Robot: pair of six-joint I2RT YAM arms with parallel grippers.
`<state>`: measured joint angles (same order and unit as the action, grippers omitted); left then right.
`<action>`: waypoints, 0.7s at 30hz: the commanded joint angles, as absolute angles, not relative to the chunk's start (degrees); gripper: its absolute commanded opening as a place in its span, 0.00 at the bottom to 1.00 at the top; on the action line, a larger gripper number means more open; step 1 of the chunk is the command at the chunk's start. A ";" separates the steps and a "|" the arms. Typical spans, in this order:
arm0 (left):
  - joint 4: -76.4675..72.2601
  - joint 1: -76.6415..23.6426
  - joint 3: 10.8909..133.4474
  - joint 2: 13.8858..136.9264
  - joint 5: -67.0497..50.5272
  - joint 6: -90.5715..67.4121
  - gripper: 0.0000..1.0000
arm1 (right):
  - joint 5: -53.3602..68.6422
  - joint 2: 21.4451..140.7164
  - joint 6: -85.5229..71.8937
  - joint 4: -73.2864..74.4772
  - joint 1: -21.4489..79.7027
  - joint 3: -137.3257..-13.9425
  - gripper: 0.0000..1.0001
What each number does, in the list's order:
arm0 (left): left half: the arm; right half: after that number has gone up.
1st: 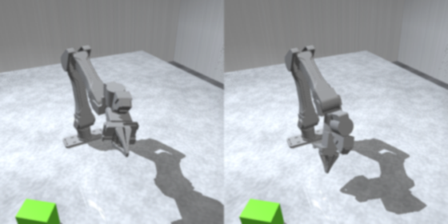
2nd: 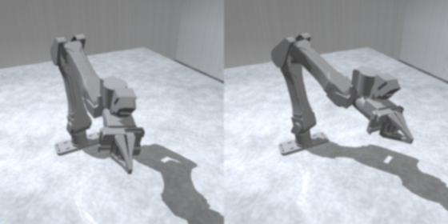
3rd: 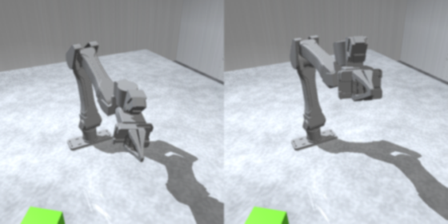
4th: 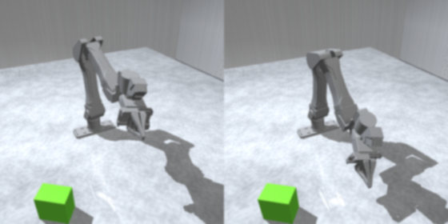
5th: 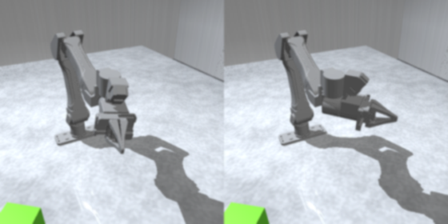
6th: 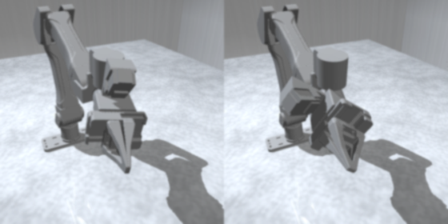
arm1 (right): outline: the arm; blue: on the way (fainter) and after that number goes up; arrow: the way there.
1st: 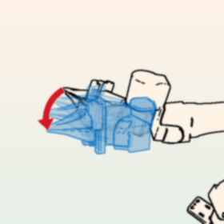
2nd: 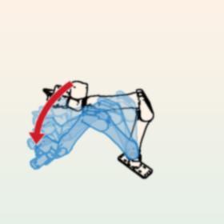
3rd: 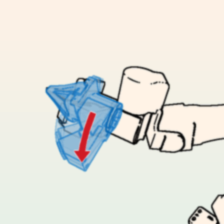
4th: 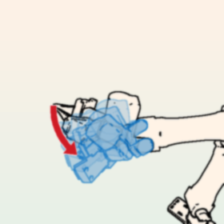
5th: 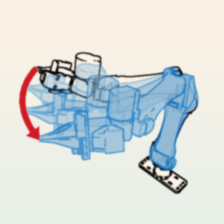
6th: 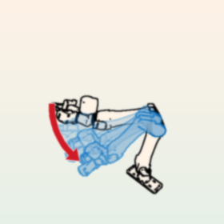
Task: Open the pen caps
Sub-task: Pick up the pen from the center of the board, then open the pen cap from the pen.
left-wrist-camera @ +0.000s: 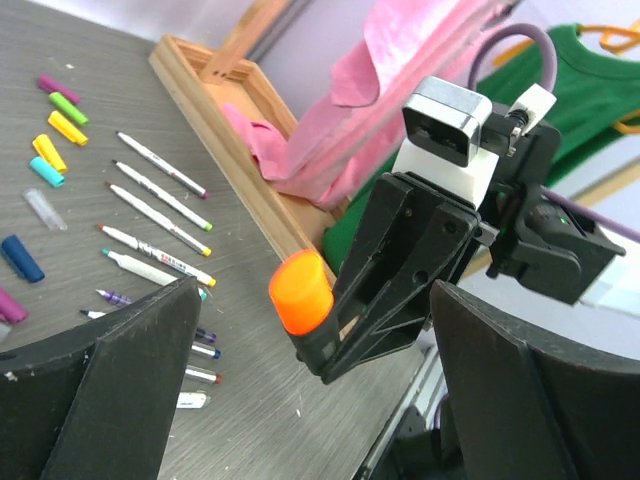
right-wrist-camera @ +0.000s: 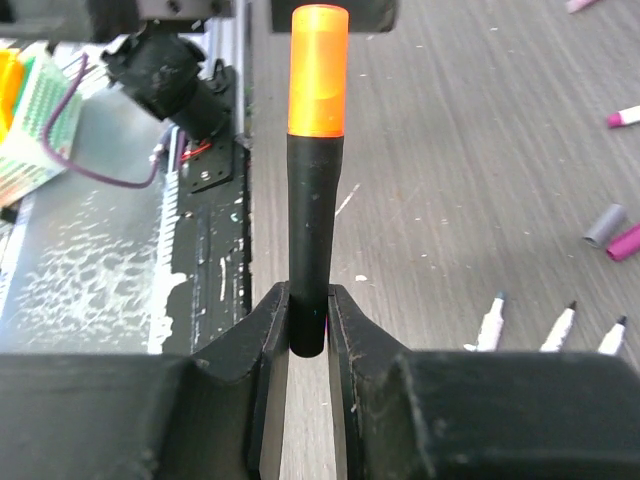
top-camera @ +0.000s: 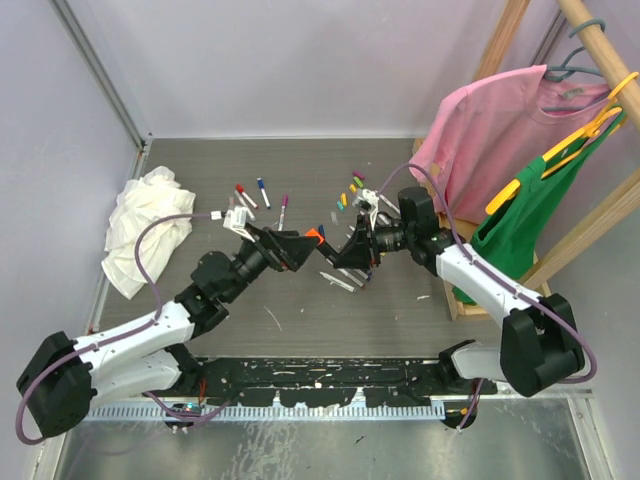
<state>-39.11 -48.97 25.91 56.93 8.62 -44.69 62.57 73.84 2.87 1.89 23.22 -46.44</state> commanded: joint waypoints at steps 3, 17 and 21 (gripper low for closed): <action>-43.70 -39.63 26.95 55.98 -19.62 -42.82 0.93 | 73.69 74.52 9.07 6.69 22.94 -49.91 0.01; -56.04 -37.67 26.71 62.22 -28.42 -46.37 0.56 | 78.76 76.79 8.01 7.49 22.91 -50.89 0.01; -55.76 -37.51 26.19 62.23 -27.91 -46.19 0.44 | 79.10 76.99 7.82 7.47 22.91 -50.98 0.01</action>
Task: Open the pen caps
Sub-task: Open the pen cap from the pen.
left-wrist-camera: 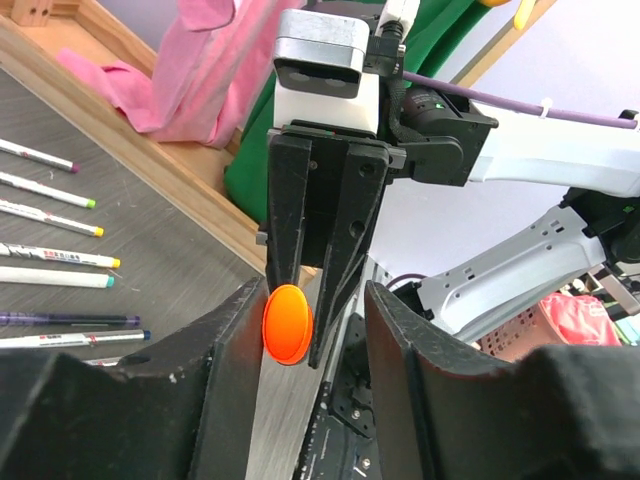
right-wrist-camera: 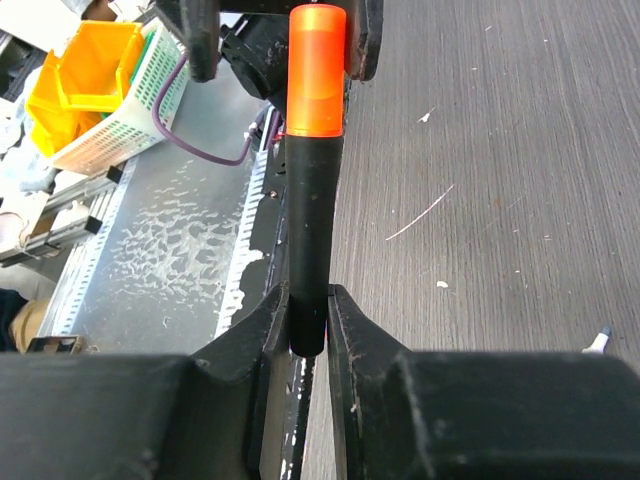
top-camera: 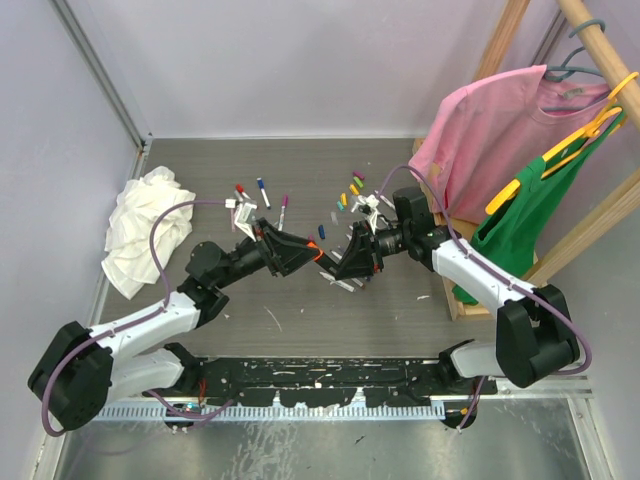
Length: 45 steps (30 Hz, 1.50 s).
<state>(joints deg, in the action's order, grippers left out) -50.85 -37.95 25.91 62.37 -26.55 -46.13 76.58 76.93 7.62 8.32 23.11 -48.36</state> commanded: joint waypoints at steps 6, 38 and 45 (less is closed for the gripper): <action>-54.10 -37.43 26.19 62.37 -27.42 -45.28 0.36 | 79.27 77.34 7.59 7.49 22.85 -51.11 0.01; -63.59 -37.80 29.42 74.37 -34.27 -48.16 0.00 | 76.44 77.78 3.83 5.09 24.87 -49.75 0.59; -66.05 -37.82 29.73 76.82 -33.66 -49.21 0.00 | 73.35 78.69 3.69 6.22 26.33 -50.25 0.52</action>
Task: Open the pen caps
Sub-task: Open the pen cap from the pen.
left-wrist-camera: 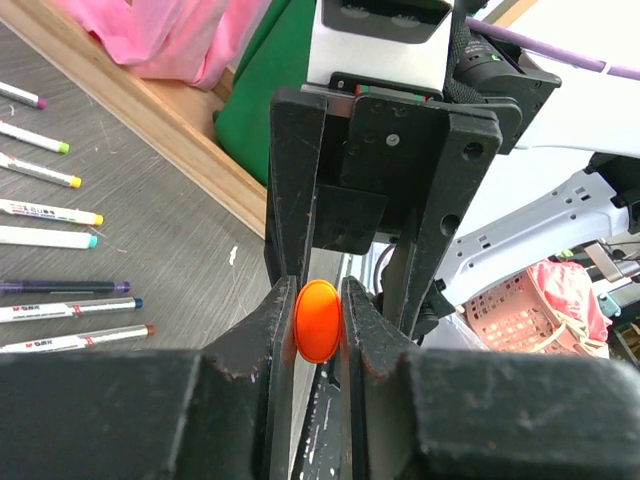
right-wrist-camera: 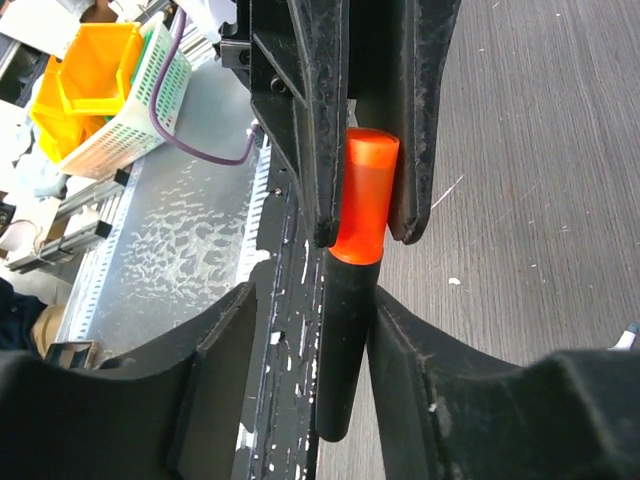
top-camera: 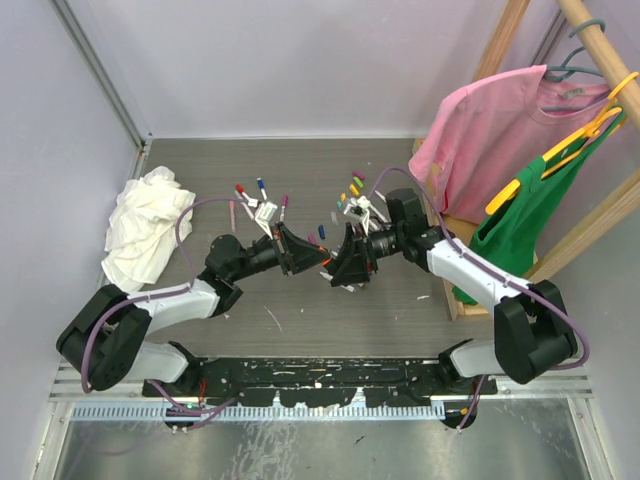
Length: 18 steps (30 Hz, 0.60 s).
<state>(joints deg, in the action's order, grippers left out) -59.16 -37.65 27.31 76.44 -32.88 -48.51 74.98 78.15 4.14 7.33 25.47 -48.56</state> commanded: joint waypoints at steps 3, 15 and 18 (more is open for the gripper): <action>-66.83 -37.66 29.54 77.14 -32.92 -49.02 0.00 | 73.12 79.42 3.63 6.78 26.69 -50.65 0.41; -73.38 -20.54 37.53 76.67 -36.71 -56.16 0.00 | 75.76 81.19 7.12 11.78 26.77 -52.91 0.01; -73.47 -14.22 41.76 76.79 -33.93 -59.05 0.00 | 75.39 81.66 7.19 11.90 26.83 -52.98 0.01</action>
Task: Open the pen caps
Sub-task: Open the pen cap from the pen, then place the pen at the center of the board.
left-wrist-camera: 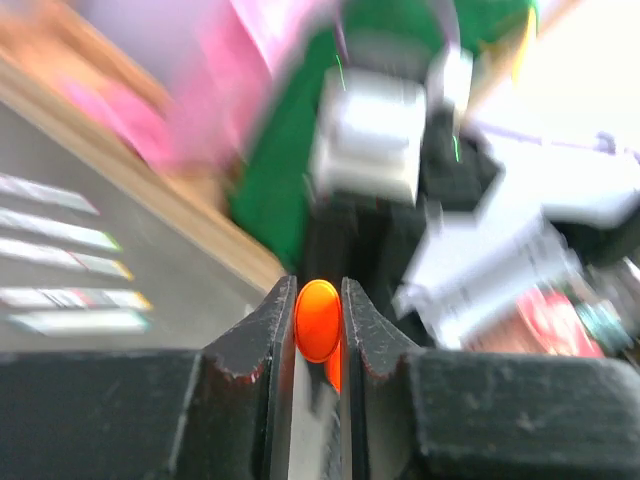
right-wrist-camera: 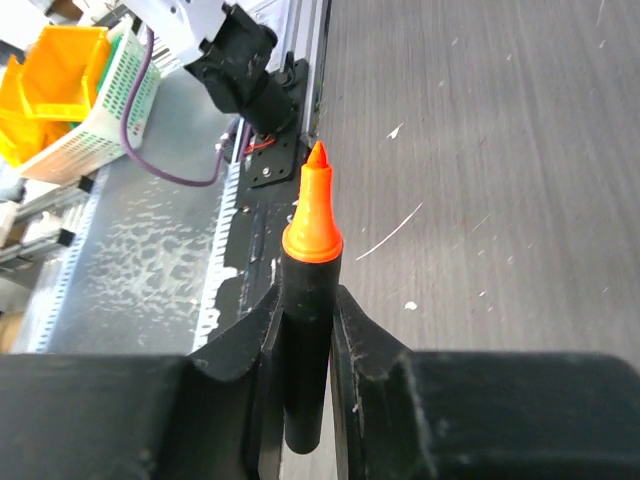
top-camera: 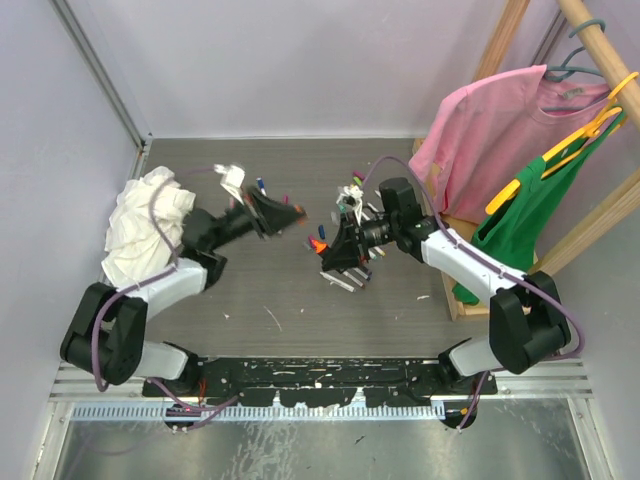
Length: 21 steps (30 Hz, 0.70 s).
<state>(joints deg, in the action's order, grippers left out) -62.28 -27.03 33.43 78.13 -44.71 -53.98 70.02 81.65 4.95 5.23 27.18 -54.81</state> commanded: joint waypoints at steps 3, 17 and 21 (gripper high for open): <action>-71.98 -9.50 46.19 76.91 -32.49 -61.14 0.00 | 75.00 82.04 8.01 12.95 26.86 -53.36 0.01; -58.16 -6.77 32.20 64.28 -30.94 -62.48 0.00 | 49.09 82.53 20.97 24.52 32.67 -56.89 0.01; -51.90 -6.72 26.09 59.53 -29.80 -62.18 0.00 | 43.88 85.46 21.18 24.98 35.31 -57.45 0.06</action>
